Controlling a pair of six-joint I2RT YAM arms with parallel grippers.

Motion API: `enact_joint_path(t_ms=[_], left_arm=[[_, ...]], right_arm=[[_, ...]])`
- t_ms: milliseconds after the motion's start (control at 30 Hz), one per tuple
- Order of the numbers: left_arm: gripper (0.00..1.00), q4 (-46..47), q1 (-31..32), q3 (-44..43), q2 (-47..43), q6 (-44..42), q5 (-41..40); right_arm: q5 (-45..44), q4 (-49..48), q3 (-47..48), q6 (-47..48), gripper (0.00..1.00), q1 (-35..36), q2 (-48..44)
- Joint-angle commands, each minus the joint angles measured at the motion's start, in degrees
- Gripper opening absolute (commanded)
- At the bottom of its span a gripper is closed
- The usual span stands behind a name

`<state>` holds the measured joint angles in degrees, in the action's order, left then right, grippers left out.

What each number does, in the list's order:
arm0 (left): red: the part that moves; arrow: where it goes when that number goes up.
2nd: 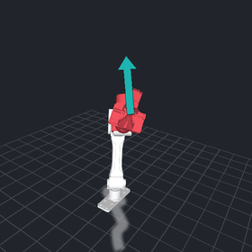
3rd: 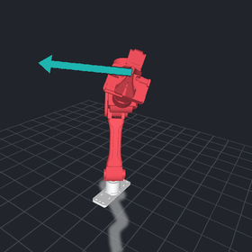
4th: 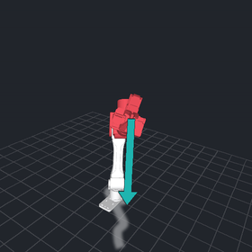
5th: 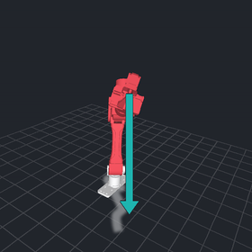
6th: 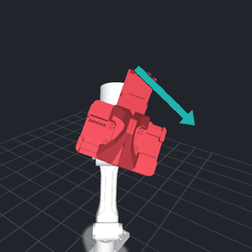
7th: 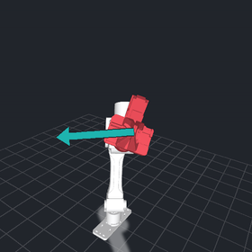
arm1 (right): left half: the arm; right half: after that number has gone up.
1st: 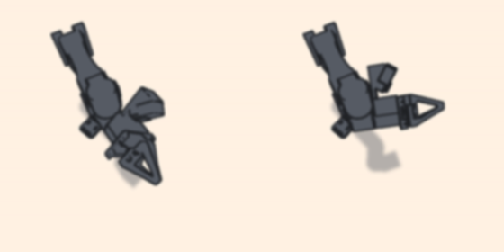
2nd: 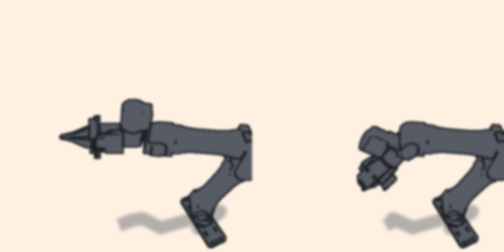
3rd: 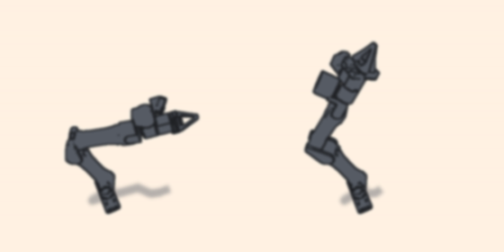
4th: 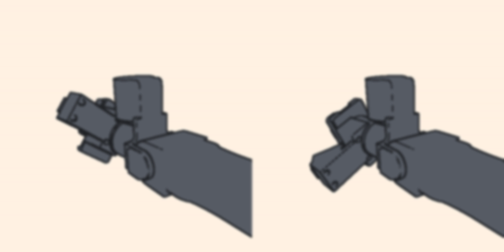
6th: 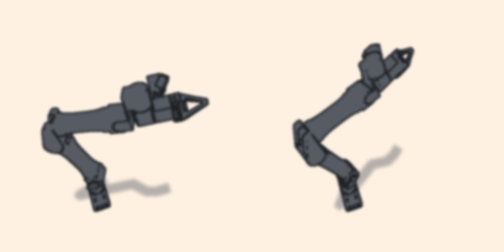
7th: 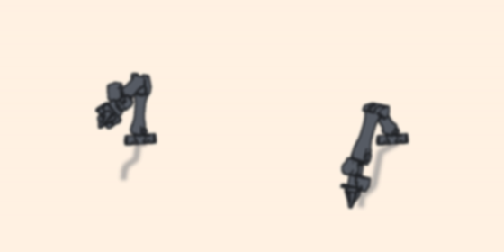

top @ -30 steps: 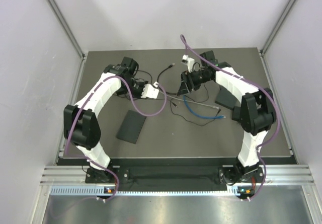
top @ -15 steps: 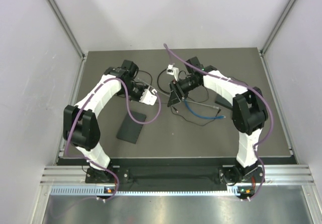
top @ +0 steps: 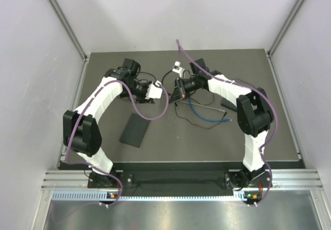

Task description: Insert the plug into the switch port

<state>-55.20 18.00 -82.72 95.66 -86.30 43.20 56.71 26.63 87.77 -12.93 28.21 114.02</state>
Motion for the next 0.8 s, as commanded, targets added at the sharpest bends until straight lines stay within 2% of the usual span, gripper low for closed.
enact_joint_path(t_ms=[0,67,100,200,267,533,767], left_arm=[[0.53,5.4,-1.3,-1.8,-9.1,11.9,9.6],[0.63,10.0,-1.2,3.4,-15.1,12.8,12.8],[0.68,14.4,-1.1,5.7,-17.2,11.3,13.9],[0.69,19.4,1.9,14.8,-23.0,5.0,13.9],[0.67,19.6,5.5,16.3,-24.0,2.2,12.0],[0.57,19.7,12.1,18.1,-20.5,-8.8,5.7],[0.55,20.7,12.2,19.5,-18.1,-13.4,3.3]], right_arm=[[0.3,-31.8,-6.1,-32.6,0.0,-4.6,-4.1],[-1.1,-37.5,-9.0,-43.1,0.0,-5.1,-4.2],[-1.9,-38.1,-9.5,-45.0,0.0,-5.0,-4.2],[-2.7,-44.3,-12.8,-54.3,0.0,-3.9,-4.7],[-2.5,-51.0,-15.7,-61.2,0.0,-2.6,-4.8],[-2.8,-55.3,-20.3,-64.8,0.0,1.6,-7.5],[-3.5,-54.4,-23.7,-62.9,0.0,3.1,-10.0]])
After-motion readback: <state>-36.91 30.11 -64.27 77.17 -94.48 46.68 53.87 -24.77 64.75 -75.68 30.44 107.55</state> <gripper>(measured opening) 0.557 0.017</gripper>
